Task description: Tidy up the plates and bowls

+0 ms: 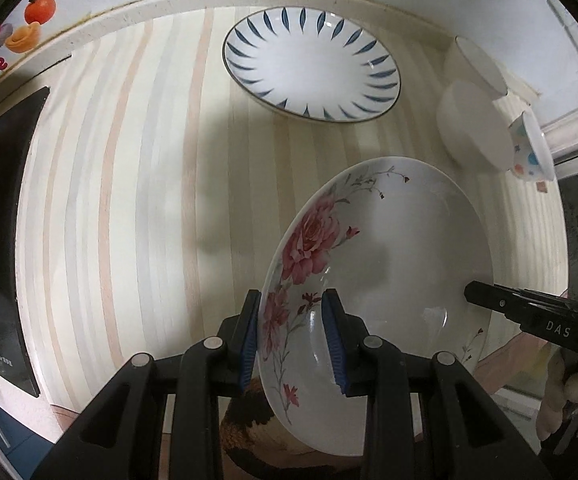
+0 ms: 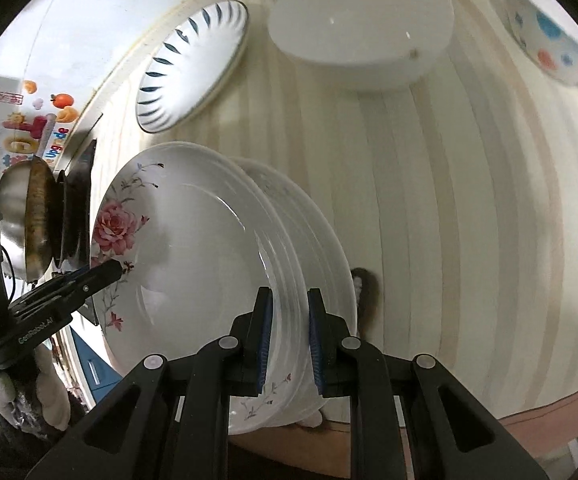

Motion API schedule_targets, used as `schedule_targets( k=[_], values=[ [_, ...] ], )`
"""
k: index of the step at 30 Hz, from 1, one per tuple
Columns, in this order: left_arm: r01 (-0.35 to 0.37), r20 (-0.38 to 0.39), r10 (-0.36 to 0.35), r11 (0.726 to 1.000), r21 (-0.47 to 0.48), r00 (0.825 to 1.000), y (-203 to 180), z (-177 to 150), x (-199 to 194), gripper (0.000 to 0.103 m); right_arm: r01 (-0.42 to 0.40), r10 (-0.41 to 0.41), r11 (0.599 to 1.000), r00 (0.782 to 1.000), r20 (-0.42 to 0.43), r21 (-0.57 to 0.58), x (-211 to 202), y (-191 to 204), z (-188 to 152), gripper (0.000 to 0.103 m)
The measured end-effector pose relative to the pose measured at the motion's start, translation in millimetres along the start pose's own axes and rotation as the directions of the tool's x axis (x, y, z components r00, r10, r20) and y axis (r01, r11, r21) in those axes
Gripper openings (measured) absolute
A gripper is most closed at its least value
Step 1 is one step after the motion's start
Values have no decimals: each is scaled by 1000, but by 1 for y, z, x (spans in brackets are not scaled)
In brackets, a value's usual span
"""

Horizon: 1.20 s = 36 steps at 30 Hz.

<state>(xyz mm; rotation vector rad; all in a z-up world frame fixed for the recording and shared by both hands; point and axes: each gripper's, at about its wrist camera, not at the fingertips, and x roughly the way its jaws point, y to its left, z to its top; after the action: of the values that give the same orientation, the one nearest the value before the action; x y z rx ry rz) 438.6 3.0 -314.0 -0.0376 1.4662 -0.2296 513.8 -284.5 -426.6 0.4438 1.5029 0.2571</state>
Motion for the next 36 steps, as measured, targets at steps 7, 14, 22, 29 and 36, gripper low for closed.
schedule_targets(
  k=[7, 14, 22, 29, 36],
  values=[
    [-49, -16, 50, 999, 17, 999, -4, -1, 12, 28, 1, -1, 1000, 1000, -24, 9, 19, -5, -3, 19],
    [-71, -49, 71, 997, 17, 996, -5, 0, 29, 28, 53, -54, 999, 998, -31, -12, 20, 10, 7, 19],
    [-84, -61, 86, 996, 33, 994, -13, 8, 44, 28, 119, -121, 992, 992, -44, -36, 19, 22, 9, 19],
    [-70, -86, 74, 997, 39, 994, -19, 13, 57, 28, 136, -138, 990, 989, -53, -30, 18, 26, 11, 19],
    [-57, -99, 61, 997, 44, 993, -17, 16, 70, 28, 135, -137, 990, 988, -67, -26, 17, 26, 15, 21]
  ],
)
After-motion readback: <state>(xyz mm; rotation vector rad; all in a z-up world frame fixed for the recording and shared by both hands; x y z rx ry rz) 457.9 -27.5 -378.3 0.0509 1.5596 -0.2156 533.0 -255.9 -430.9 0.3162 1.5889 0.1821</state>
